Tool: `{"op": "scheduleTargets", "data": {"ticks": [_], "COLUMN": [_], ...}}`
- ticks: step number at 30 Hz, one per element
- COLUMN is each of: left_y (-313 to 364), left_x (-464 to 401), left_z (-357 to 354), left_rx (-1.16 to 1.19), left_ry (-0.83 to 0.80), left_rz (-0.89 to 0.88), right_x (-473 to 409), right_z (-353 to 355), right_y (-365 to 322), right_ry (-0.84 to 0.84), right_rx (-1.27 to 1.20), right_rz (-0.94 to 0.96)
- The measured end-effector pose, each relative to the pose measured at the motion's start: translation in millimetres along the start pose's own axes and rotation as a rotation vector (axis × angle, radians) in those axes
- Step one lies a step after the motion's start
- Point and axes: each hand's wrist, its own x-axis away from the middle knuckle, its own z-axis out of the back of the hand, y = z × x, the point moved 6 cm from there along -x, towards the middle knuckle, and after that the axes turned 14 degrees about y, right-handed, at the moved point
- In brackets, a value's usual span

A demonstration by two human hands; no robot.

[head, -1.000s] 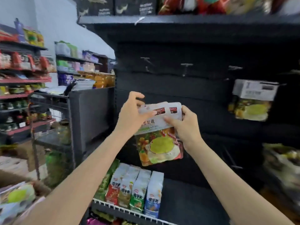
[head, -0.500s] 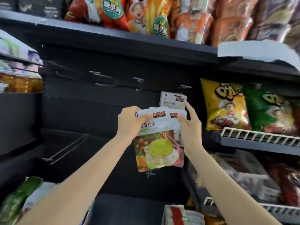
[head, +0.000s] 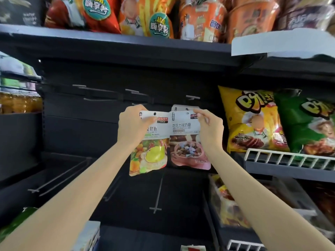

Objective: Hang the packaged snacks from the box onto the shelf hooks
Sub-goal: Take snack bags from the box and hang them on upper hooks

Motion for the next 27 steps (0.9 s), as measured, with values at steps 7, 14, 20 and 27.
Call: {"op": "scheduleTargets", "data": {"ticks": [7, 14, 20, 27], "left_y": [-11.0, -15.6, -17.7, -25.7], "left_x": [-7.1, -13.5, -21.7, -26.1], "left_z": [-18.3, -24.4, -31.2, -43.6], "left_rx": [0.009, 0.017, 0.016, 0.041], "left_ry": [-0.026, -0.048, -0.061, -0.108], "left_rz": [0.024, -0.03, -0.043, -0.048], "right_x": [-4.8, -3.9, -13.8, -28.5], "right_z": [-10.1, -7.2, -19.4, -54.7], "right_y": [2.1, 7.5, 16.1, 48.5], "right_ry": [0.015, 0.131, 0.086, -0.079], "right_rx": [0.032, 0.013, 0.119, 0.436], "right_rz": [0.028, 0.023, 0.009, -0.028]}}
